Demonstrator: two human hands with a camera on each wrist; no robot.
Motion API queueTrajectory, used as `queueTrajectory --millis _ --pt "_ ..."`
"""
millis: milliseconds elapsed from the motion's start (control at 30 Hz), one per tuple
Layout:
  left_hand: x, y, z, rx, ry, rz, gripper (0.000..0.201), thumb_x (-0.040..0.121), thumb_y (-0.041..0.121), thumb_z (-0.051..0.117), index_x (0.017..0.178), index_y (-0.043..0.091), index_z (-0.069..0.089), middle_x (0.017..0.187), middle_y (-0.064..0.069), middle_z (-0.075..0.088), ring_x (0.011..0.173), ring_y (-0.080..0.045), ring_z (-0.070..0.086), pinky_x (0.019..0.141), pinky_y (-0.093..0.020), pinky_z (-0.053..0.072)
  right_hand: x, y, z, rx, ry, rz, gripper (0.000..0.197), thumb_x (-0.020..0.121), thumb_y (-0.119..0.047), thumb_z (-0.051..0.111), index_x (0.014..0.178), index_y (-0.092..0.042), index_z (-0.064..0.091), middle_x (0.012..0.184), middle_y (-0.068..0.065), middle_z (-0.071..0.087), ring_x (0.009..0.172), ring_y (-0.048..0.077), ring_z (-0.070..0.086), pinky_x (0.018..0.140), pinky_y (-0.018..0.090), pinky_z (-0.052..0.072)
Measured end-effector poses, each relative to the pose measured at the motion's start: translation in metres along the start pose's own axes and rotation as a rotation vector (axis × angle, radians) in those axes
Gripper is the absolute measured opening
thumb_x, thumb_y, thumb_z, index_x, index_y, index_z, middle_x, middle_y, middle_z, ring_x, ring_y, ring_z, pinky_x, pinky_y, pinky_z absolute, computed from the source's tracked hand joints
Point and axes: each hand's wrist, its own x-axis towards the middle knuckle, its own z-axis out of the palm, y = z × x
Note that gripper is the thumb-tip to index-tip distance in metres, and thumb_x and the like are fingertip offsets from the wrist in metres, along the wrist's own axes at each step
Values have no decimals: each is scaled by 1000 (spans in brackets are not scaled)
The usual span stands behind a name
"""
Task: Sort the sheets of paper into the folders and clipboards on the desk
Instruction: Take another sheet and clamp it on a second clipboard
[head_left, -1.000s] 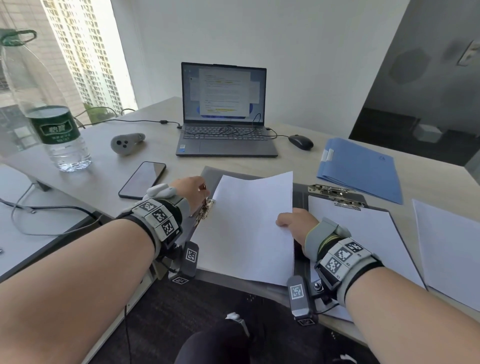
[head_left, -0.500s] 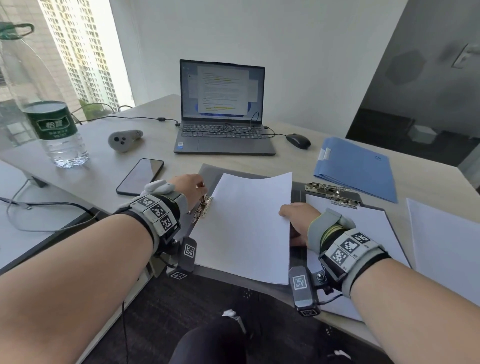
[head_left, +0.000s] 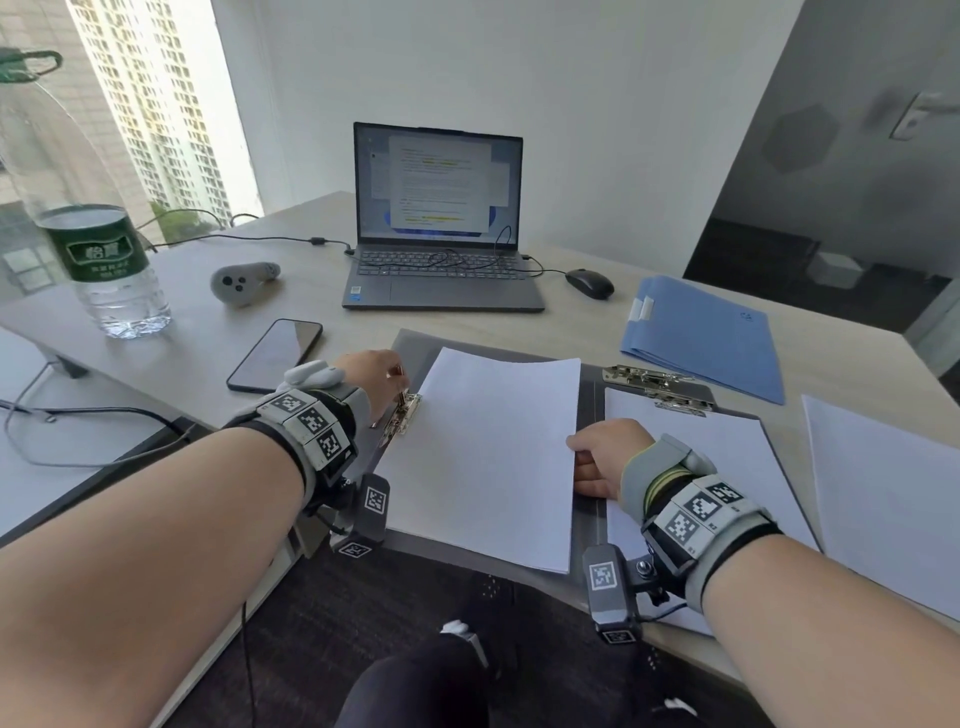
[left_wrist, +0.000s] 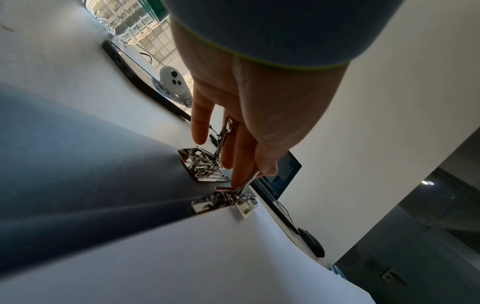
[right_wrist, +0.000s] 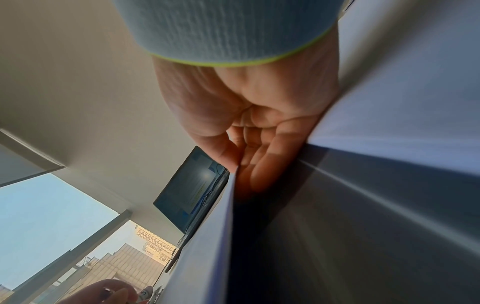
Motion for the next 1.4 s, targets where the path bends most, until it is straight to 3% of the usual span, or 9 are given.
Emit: queueTrajectory --millis 167,433,733,900,1067,1133,1233,1300,1400 --pt "-2 0 -2 7 -6 10 17 97 29 55 103 18 67 104 -5 71 89 -26 63 72 -31 45 0 3 -3 47 15 -12 13 88 6 49 87 2 61 68 17 65 56 28 64 61 37 59" --pt "-4 2 -4 -5 -10 7 18 97 28 54 104 18 67 103 -4 72 89 -25 64 73 -32 47 2 4 -2 21 18 -12 10 86 6 52 86 5 62 76 22 66 58 30 66 56 34 58" --pt "-9 4 -8 20 -35 -2 21 96 32 52 104 20 67 102 -2 71 88 -24 65 73 -31 48 6 4 -1 13 32 -5 8 86 6 54 86 4 61 77 23 66 58 30 65 59 37 58" --pt "-11 2 -15 -87 -139 -42 43 95 56 43 91 20 68 88 -2 69 79 -24 64 71 -32 47 6 4 0 22 16 2 9 86 8 52 85 5 60 76 23 66 58 31 65 68 43 59" --pt "-13 -3 -22 -189 -226 -82 43 97 39 40 79 29 78 65 -2 60 62 -21 53 57 -29 36 6 4 0 13 17 -4 9 86 8 52 85 5 60 78 23 66 60 31 65 73 45 58" --pt "-12 -6 -23 -160 -268 -68 34 95 38 44 90 33 77 85 -2 69 81 -23 62 72 -31 46 6 4 1 14 19 -5 9 86 8 52 86 5 60 78 23 66 60 31 65 75 47 58" --pt "-10 -10 -23 -182 -295 -37 33 100 27 46 125 29 67 127 4 64 114 -20 59 93 -27 43 6 5 1 6 27 -2 9 86 7 52 86 4 60 75 22 67 58 30 65 68 43 59" --pt "-9 -12 -23 -275 -324 -23 36 98 24 55 134 24 61 136 -1 59 115 -17 54 93 -24 41 5 4 0 4 30 1 9 86 8 52 86 4 61 74 22 66 56 30 65 63 40 60" --pt "-8 -19 -22 -241 -356 -9 33 95 27 61 128 32 63 135 3 59 126 -17 53 113 -30 34 6 3 1 10 31 13 9 85 8 53 88 4 61 82 25 66 62 32 66 69 44 60"
